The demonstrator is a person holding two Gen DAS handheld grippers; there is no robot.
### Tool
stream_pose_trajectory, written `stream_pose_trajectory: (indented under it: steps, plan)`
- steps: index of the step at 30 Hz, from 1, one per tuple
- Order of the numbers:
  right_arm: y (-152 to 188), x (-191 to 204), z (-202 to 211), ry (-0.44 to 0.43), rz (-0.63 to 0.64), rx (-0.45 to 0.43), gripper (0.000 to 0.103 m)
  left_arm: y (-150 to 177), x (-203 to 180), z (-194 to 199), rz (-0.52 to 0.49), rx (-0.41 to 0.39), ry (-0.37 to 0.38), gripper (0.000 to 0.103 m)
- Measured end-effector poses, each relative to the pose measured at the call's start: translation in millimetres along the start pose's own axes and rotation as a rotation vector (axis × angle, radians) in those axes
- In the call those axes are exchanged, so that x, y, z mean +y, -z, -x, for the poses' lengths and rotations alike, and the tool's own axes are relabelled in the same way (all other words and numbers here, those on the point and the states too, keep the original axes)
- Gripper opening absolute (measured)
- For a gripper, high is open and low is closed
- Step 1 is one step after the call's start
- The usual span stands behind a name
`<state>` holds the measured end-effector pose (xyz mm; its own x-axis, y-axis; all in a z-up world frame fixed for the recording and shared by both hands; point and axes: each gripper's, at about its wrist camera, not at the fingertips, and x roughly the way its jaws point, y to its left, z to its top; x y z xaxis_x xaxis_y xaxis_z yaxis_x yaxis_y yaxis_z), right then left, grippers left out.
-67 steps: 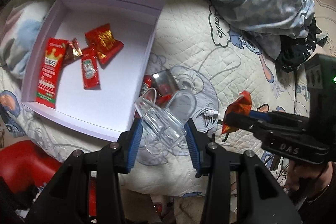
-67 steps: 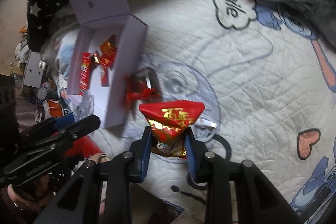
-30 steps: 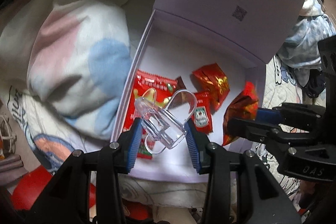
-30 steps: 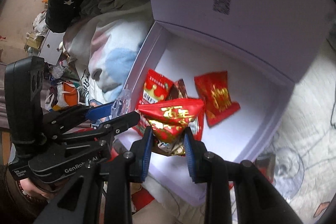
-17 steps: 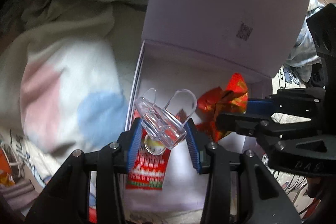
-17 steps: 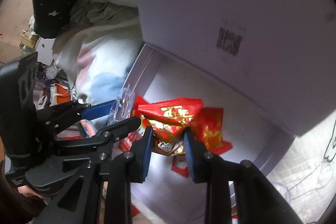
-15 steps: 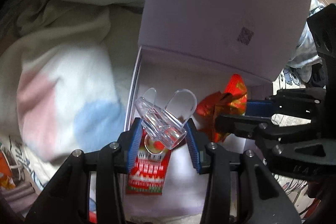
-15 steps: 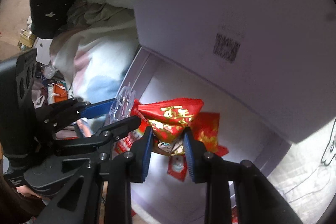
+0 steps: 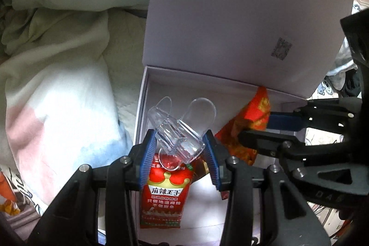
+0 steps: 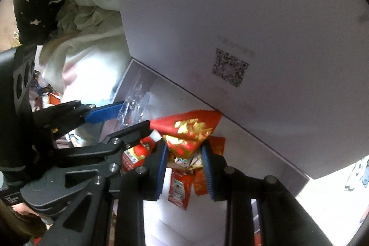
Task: Organize objects
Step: 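Carry the candy and clear piece into the white box and open both grippers, then withdraw both grippers from the box toward the remaining items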
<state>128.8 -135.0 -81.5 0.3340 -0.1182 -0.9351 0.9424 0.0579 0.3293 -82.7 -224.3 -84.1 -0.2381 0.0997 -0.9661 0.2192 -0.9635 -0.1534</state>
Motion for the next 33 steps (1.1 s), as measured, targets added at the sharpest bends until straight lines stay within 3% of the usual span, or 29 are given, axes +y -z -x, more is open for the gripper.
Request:
stream_pose_trajectory:
  steps: [15, 21, 23, 25, 33]
  plan:
    - [20, 9, 46, -0.016, 0.032, -0.024, 0.031, 21, -2, 34, 0.045, -0.002, -0.069, 0.041]
    - [30, 11, 79, -0.009, 0.051, -0.043, 0.034, 32, -8, 67, 0.077, -0.033, -0.093, 0.054]
    - [33, 10, 89, -0.006, 0.055, -0.053, 0.038, 35, -12, 79, 0.077, -0.038, -0.111, 0.057]
    - [35, 10, 101, -0.015, 0.048, -0.061, 0.053, 35, -16, 90, 0.085, -0.056, -0.108, 0.060]
    - [47, 2, 150, -0.016, 0.050, -0.094, 0.053, 31, -62, 113, 0.065, -0.070, -0.139, 0.062]
